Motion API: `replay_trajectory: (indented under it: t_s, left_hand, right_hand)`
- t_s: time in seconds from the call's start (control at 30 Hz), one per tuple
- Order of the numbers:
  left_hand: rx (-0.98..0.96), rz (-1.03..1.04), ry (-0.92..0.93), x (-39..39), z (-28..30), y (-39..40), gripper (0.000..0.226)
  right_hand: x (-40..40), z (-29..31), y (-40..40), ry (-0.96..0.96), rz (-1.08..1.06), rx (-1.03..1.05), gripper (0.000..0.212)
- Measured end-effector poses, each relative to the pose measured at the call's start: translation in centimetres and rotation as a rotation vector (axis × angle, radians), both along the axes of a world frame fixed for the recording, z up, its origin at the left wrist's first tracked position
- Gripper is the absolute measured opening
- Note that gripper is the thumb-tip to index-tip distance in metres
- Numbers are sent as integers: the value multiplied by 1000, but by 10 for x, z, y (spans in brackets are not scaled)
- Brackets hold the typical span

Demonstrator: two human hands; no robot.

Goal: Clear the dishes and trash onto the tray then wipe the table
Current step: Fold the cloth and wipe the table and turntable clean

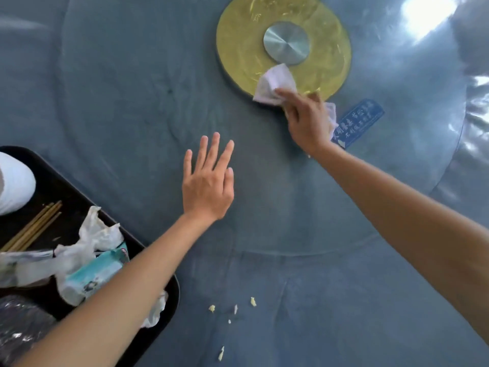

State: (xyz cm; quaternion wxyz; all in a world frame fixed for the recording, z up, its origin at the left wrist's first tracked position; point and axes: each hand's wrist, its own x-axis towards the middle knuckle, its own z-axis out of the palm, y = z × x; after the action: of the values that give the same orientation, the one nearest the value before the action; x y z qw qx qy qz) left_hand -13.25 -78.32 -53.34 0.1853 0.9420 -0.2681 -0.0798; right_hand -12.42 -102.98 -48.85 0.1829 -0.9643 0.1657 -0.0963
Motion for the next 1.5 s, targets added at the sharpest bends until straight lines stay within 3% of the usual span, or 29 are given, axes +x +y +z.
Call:
replay_trajectory:
  t_s: [0.1, 0.17, 0.27, 0.37, 0.47, 0.57, 0.63, 0.73, 0.87, 1.0, 1.1, 1.2, 1.33, 1.43, 1.5]
  left_hand:
    - [5, -66, -36, 28, -7, 18, 59]
    - [13, -94, -43, 43, -8, 29, 57]
    - [41, -155, -42, 71, -4, 45, 56]
    - [65, -103, -34, 83, 5, 49, 54]
    - [2, -35, 41, 50, 16, 28, 56]
    - [0, -80, 117, 0, 14, 6, 57]
    - [66, -64, 28, -13, 5, 5, 57]
    - [66, -92, -51, 7, -6, 20, 56]
    - [75, -167, -73, 43, -11, 43, 54]
    - [146, -187, -80, 71, -5, 59, 54]
    - [186, -72, -7, 69, 2, 61, 56]
    - [197, -11, 100, 39, 8, 60, 60]
    - [247, -46, 228, -3, 20, 71, 67]
    - [246, -32, 354, -18, 38, 77, 69]
    - [110, -35, 460, -29, 59, 78, 63]
  right_hand:
    - [-83, -15, 64, -60, 403, 96, 41]
    - [-149, -17, 100, 5, 684, 201, 55]
    - [-186, -10, 106, 78, 826, 246, 66]
    - [-133, 9, 58, -45, 619, 229, 47]
    - [-46, 21, -31, -177, 238, 55, 31]
    - [2, 17, -107, -78, -107, 2, 34]
    - [2, 0, -113, 9, -241, 25, 37]
    - [-25, -15, -67, -19, -152, -7, 36]
    - [-101, -17, 13, -72, 260, 43, 41]
    - [-189, -16, 83, 65, 592, 167, 60]
    - [-238, -19, 111, 147, 786, 206, 73]
    - [-267, -13, 120, 123, 634, 268, 76]
    - [-270, 9, 119, -24, 342, 310, 48]
    - [-258, 24, 118, -66, 301, 275, 37]
    - [-252, 30, 121, -84, 291, 245, 35]
